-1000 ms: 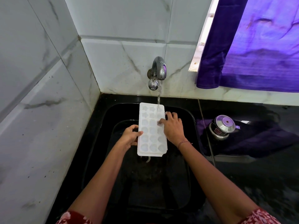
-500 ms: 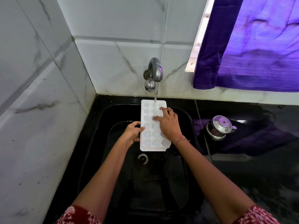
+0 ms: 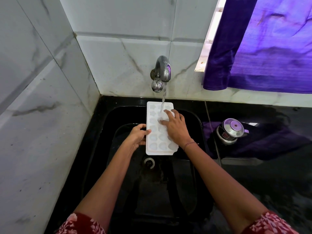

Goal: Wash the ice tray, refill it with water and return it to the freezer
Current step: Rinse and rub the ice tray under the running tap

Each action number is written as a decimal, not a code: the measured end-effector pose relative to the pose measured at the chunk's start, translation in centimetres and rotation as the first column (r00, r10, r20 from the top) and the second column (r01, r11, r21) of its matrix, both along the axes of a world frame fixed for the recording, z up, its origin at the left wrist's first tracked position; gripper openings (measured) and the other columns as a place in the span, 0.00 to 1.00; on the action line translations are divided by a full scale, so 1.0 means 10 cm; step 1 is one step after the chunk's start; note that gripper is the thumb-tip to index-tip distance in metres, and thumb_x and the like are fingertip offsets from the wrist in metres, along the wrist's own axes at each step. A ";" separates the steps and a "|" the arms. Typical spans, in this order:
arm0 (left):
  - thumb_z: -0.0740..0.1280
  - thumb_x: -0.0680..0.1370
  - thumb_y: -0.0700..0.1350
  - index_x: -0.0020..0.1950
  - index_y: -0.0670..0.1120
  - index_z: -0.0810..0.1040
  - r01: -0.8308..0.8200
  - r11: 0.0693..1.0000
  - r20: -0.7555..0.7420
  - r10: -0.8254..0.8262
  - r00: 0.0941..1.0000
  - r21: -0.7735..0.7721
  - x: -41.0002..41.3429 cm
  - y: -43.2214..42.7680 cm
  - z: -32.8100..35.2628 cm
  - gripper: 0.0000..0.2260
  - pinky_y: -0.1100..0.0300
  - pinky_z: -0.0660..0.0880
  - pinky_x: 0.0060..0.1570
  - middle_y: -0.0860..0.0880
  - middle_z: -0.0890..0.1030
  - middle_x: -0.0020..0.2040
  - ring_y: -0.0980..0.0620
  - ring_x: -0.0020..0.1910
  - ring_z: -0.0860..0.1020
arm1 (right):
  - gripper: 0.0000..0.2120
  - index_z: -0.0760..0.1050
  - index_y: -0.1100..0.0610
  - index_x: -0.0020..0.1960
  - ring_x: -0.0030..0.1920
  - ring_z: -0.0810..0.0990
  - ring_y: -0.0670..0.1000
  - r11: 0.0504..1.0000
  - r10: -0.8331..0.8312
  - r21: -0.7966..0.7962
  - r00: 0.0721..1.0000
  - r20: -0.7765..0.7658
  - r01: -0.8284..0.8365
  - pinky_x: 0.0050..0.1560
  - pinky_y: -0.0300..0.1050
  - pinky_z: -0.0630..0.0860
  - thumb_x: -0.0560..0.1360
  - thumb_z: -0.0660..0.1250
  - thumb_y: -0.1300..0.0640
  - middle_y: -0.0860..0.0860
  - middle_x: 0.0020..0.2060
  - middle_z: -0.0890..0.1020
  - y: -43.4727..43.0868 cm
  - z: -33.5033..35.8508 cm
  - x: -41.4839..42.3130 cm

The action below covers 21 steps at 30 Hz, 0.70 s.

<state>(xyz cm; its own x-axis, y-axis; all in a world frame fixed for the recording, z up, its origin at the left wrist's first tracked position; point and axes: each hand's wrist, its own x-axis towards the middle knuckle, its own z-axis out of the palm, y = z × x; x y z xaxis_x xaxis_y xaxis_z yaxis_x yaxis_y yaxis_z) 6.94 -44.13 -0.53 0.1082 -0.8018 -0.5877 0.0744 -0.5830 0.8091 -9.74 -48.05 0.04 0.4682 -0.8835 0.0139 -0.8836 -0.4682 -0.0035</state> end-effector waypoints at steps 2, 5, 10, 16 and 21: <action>0.64 0.78 0.38 0.64 0.45 0.71 -0.001 1.000 -0.001 0.001 1.000 0.005 0.00 0.00 0.00 0.15 0.55 0.77 0.36 0.46 0.80 0.46 0.50 0.41 0.79 | 0.21 0.72 0.45 0.67 0.74 0.53 0.60 1.000 0.004 -0.012 1.000 0.011 -0.004 0.73 0.57 0.52 0.76 0.63 0.60 0.54 0.74 0.59 0.00 -0.01 0.00; 0.64 0.78 0.38 0.65 0.44 0.71 0.009 1.000 -0.011 -0.009 1.000 0.014 -0.01 0.01 0.00 0.15 0.57 0.77 0.33 0.47 0.80 0.46 0.50 0.40 0.79 | 0.20 0.73 0.47 0.65 0.74 0.54 0.60 0.999 -0.021 -0.027 1.000 0.012 0.021 0.73 0.58 0.52 0.75 0.64 0.60 0.54 0.73 0.60 0.01 -0.01 0.00; 0.64 0.78 0.38 0.66 0.43 0.71 0.078 0.997 -0.012 -0.078 0.997 0.028 -0.01 0.03 0.02 0.16 0.60 0.78 0.29 0.47 0.79 0.43 0.51 0.36 0.79 | 0.18 0.74 0.47 0.65 0.74 0.54 0.60 1.000 0.005 0.014 0.999 0.034 -0.005 0.72 0.57 0.54 0.77 0.59 0.61 0.54 0.74 0.60 0.01 0.04 -0.07; 0.64 0.78 0.39 0.64 0.45 0.72 0.112 0.994 -0.036 -0.111 0.993 0.016 -0.12 0.00 0.02 0.14 0.60 0.78 0.31 0.48 0.80 0.44 0.51 0.38 0.80 | 0.19 0.75 0.45 0.62 0.75 0.53 0.60 1.000 -0.007 -0.025 0.995 0.096 0.010 0.72 0.58 0.52 0.78 0.57 0.63 0.53 0.74 0.60 0.05 0.12 -0.04; 0.64 0.78 0.38 0.59 0.47 0.73 0.125 0.992 -0.036 -0.125 0.991 -0.003 -0.16 -0.03 0.05 0.10 0.58 0.78 0.33 0.47 0.80 0.43 0.51 0.37 0.79 | 0.20 0.72 0.47 0.67 0.75 0.51 0.60 0.999 -0.027 -0.020 0.999 0.043 0.028 0.72 0.59 0.50 0.78 0.56 0.62 0.53 0.75 0.57 0.04 0.12 -0.03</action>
<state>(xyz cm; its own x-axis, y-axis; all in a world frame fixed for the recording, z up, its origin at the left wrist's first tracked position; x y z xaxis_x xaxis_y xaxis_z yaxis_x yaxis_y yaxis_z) 5.31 -44.39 -0.02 -0.0143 -0.8081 -0.5888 0.0305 -0.5890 0.8076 -10.00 -47.62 1.22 0.4425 -0.8952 0.0521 -0.8952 -0.4444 -0.0325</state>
